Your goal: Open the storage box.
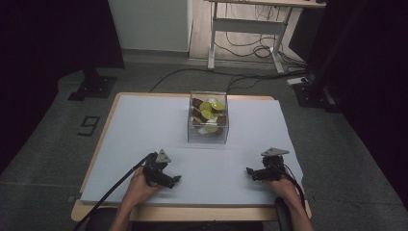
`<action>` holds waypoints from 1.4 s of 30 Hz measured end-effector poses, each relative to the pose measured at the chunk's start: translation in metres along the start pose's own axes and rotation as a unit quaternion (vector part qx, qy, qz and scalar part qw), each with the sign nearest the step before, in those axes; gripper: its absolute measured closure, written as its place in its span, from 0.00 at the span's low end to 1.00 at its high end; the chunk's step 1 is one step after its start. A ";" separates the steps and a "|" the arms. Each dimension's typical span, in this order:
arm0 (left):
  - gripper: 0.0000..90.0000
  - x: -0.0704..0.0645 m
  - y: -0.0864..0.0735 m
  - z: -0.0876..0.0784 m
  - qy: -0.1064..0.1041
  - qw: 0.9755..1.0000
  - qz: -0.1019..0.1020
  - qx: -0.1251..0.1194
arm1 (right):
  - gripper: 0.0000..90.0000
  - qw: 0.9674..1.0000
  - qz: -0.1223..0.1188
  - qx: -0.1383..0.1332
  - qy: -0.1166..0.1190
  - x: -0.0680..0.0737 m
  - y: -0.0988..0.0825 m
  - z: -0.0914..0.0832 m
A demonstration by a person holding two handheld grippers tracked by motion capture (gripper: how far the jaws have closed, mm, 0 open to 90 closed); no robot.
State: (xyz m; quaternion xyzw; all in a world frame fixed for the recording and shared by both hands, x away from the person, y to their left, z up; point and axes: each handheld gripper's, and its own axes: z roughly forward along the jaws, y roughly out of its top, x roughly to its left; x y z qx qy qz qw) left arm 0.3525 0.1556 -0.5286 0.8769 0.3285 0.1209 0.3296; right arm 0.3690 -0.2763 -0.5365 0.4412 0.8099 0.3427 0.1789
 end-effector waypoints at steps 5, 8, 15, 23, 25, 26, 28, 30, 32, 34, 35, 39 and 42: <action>0.00 0.000 0.000 0.000 0.001 1.000 0.001 0.000 | 0.00 1.000 0.000 0.001 -0.001 0.000 0.000 0.000; 0.00 0.000 0.000 0.000 0.000 1.000 0.000 0.000 | 0.00 1.000 0.000 0.002 0.000 0.000 0.000 0.000; 0.00 0.000 0.000 0.000 0.000 1.000 0.000 0.000 | 0.00 1.000 0.000 0.003 -0.001 0.000 0.001 0.000; 0.00 0.000 0.000 0.000 0.000 1.000 0.000 0.000 | 0.00 1.000 -0.001 0.013 0.000 0.000 0.003 0.000; 0.00 0.000 0.000 0.000 0.000 1.000 0.000 0.000 | 0.00 1.000 -0.001 0.015 -0.001 0.000 0.004 0.000; 0.00 0.000 0.000 0.000 0.000 1.000 0.000 0.000 | 0.00 1.000 -0.002 0.018 0.000 0.000 0.004 0.000; 0.00 0.000 0.000 0.000 0.000 1.000 0.000 0.000 | 0.00 1.000 -0.003 0.021 0.002 0.000 0.005 -0.001; 0.00 0.000 0.000 0.000 0.001 1.000 -0.001 -0.001 | 0.00 1.000 -0.003 0.022 0.003 0.000 0.005 -0.001; 0.00 -0.001 0.001 0.000 0.002 1.000 -0.005 0.000 | 0.00 1.000 -0.001 0.024 0.005 0.000 0.005 -0.002; 0.00 -0.001 0.002 0.000 0.005 1.000 -0.007 0.004 | 0.00 1.000 0.003 0.025 0.011 -0.001 0.006 -0.003; 0.00 -0.002 0.002 0.000 0.006 1.000 -0.007 0.006 | 0.00 1.000 0.003 0.024 0.010 0.000 0.006 -0.003; 0.00 -0.002 0.003 -0.002 0.013 1.000 -0.001 0.009 | 0.00 1.000 -0.003 0.015 0.010 0.001 0.009 -0.006; 0.00 -0.001 0.004 -0.004 0.013 1.000 -0.005 0.005 | 0.00 1.000 -0.004 0.013 0.012 0.002 0.012 -0.008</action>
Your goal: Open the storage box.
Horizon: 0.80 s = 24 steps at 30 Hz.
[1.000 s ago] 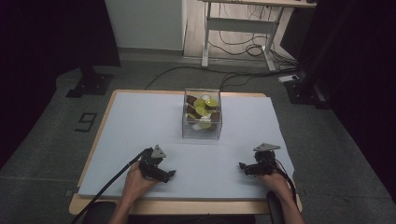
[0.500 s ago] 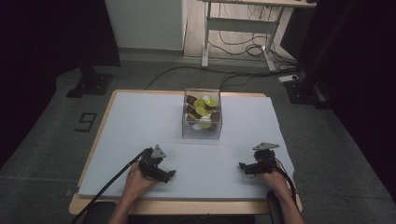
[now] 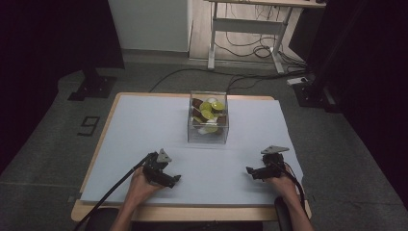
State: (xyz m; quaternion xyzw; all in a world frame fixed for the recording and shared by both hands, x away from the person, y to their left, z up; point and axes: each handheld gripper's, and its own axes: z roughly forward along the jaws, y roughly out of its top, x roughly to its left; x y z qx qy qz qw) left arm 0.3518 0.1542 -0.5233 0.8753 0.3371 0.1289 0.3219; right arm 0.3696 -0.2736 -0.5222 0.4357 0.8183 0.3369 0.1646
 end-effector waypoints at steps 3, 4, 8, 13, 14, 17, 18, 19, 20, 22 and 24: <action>0.00 0.001 0.002 -0.003 -0.011 1.000 -0.011 -0.011 | 0.00 1.000 -0.005 -0.002 0.000 0.002 0.003 -0.002; 0.00 0.002 0.002 -0.004 -0.014 1.000 -0.013 -0.015 | 0.00 1.000 -0.007 -0.003 -0.001 0.003 0.005 -0.003; 0.02 0.005 0.004 -0.007 -0.020 0.999 -0.022 -0.023 | 0.00 1.000 -0.009 -0.003 0.008 0.006 0.010 -0.006; 0.06 0.007 0.006 -0.010 -0.027 0.999 -0.025 -0.030 | 0.00 1.000 -0.023 -0.008 0.019 0.014 0.015 -0.009; 0.06 0.008 0.007 -0.011 -0.030 0.999 -0.025 -0.032 | 0.00 1.000 -0.023 -0.008 0.019 0.014 0.015 -0.009; 0.12 0.008 0.009 -0.013 -0.034 0.999 -0.019 -0.032 | 0.00 0.999 -0.031 -0.012 0.024 0.016 0.017 -0.010; 0.12 0.008 0.010 -0.013 -0.033 0.999 -0.016 -0.031 | 0.00 0.999 -0.030 -0.013 0.026 0.016 0.018 -0.011; 0.14 0.008 0.011 -0.014 -0.033 0.999 -0.014 -0.031 | 0.00 0.999 -0.029 -0.013 0.026 0.016 0.020 -0.011; 0.14 0.009 0.014 -0.015 -0.034 0.999 -0.011 -0.032 | 0.00 0.999 -0.030 -0.015 0.026 0.016 0.021 -0.012; 0.15 0.009 0.017 -0.016 -0.031 0.999 -0.008 -0.033 | 0.00 0.999 -0.030 -0.017 0.028 0.016 0.024 -0.013; 0.15 0.010 0.019 -0.016 -0.033 0.999 -0.009 -0.037 | 0.00 0.999 -0.032 -0.019 0.030 0.017 0.026 -0.013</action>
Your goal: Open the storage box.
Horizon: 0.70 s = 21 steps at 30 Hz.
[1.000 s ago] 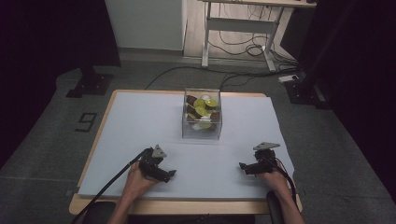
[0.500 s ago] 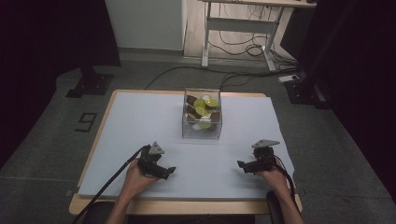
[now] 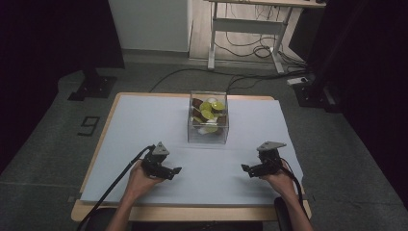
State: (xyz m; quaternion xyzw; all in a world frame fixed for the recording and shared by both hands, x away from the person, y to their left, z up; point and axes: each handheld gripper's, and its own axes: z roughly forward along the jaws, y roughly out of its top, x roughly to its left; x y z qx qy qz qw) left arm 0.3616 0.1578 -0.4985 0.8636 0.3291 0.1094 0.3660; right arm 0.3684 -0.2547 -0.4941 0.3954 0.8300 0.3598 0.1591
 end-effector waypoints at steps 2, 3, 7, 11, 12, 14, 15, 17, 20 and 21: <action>0.16 0.001 0.002 0.000 -0.005 1.000 -0.003 -0.003 | 0.00 1.000 -0.004 0.000 0.002 0.001 0.002 0.000; 0.16 0.001 0.003 -0.001 -0.007 1.000 -0.003 -0.002 | 0.00 1.000 -0.004 -0.001 0.004 0.001 0.003 0.000; 0.16 0.001 0.008 -0.001 -0.013 1.000 -0.002 -0.003 | 0.00 1.000 -0.004 -0.005 0.010 0.001 0.007 -0.002; 0.16 0.001 0.014 0.000 -0.014 1.000 0.002 -0.005 | 0.00 1.000 -0.006 -0.012 0.017 0.003 0.013 -0.003; 0.17 0.001 0.015 0.001 -0.016 1.000 0.000 -0.007 | 0.00 1.000 -0.006 -0.013 0.021 0.003 0.014 -0.003; 0.17 0.001 0.018 0.001 -0.016 1.000 0.000 -0.008 | 0.00 1.000 -0.009 -0.015 0.026 0.005 0.017 -0.002; 0.17 0.002 0.019 0.002 -0.016 1.000 0.002 -0.007 | 0.00 1.000 -0.009 -0.014 0.026 0.006 0.018 -0.001; 0.17 0.002 0.022 0.002 -0.017 1.000 0.003 -0.009 | 0.00 0.999 -0.016 -0.015 0.028 0.007 0.020 -0.001; 0.17 0.002 0.026 0.002 -0.015 1.000 0.006 -0.010 | 0.00 0.999 -0.019 -0.018 0.028 0.009 0.024 0.000; 0.18 0.002 0.027 0.002 -0.016 1.000 0.007 -0.013 | 0.01 0.999 -0.021 -0.020 0.027 0.010 0.025 0.001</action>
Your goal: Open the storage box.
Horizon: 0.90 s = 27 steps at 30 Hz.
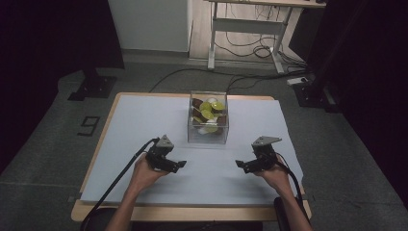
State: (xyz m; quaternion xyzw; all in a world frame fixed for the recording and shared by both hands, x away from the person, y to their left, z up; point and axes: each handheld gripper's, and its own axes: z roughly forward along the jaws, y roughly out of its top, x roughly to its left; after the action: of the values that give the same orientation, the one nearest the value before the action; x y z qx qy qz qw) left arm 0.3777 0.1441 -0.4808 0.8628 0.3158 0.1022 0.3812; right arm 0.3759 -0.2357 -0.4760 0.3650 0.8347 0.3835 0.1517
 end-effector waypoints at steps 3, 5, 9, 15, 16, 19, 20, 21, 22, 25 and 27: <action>0.19 0.000 0.005 0.000 0.002 1.000 0.004 0.001 | 0.04 1.000 -0.001 -0.003 0.000 0.002 0.003 0.001; 0.20 0.001 0.008 0.001 0.001 1.000 0.008 0.000 | 0.07 1.000 -0.005 -0.007 -0.003 0.002 0.006 0.002; 0.22 0.001 0.015 0.003 -0.006 1.000 0.013 -0.004 | 0.12 1.000 -0.005 -0.019 -0.001 0.004 0.012 0.002; 0.26 0.001 0.026 0.006 -0.002 1.000 0.024 -0.006 | 0.16 1.000 -0.005 -0.023 0.004 0.005 0.019 0.006; 0.26 0.001 0.028 0.006 -0.002 1.000 0.026 -0.006 | 0.17 1.000 -0.005 -0.022 0.005 0.006 0.021 0.007; 0.28 0.002 0.032 0.007 -0.002 1.000 0.025 -0.009 | 0.21 1.000 -0.005 -0.024 0.010 0.007 0.024 0.010; 0.29 0.003 0.034 0.008 -0.003 1.000 0.025 -0.010 | 0.21 1.000 -0.004 -0.021 0.011 0.007 0.026 0.011; 0.30 0.003 0.035 0.008 -0.004 1.000 0.023 -0.013 | 0.22 1.000 -0.007 -0.020 0.011 0.007 0.027 0.012; 0.31 0.004 0.036 0.008 -0.004 1.000 0.024 -0.014 | 0.25 1.000 -0.007 -0.020 0.012 0.008 0.028 0.013; 0.33 0.006 0.039 0.010 -0.009 1.000 0.019 -0.019 | 0.29 1.000 -0.009 -0.015 0.015 0.009 0.032 0.016; 0.35 0.007 0.040 0.011 -0.003 1.000 0.023 -0.016 | 0.32 1.000 -0.012 -0.016 0.018 0.010 0.034 0.018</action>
State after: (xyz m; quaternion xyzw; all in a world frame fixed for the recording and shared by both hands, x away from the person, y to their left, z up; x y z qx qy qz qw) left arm 0.4066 0.1213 -0.4599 0.8640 0.2929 0.1133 0.3935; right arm 0.3953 -0.2038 -0.4618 0.3458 0.8353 0.4015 0.1465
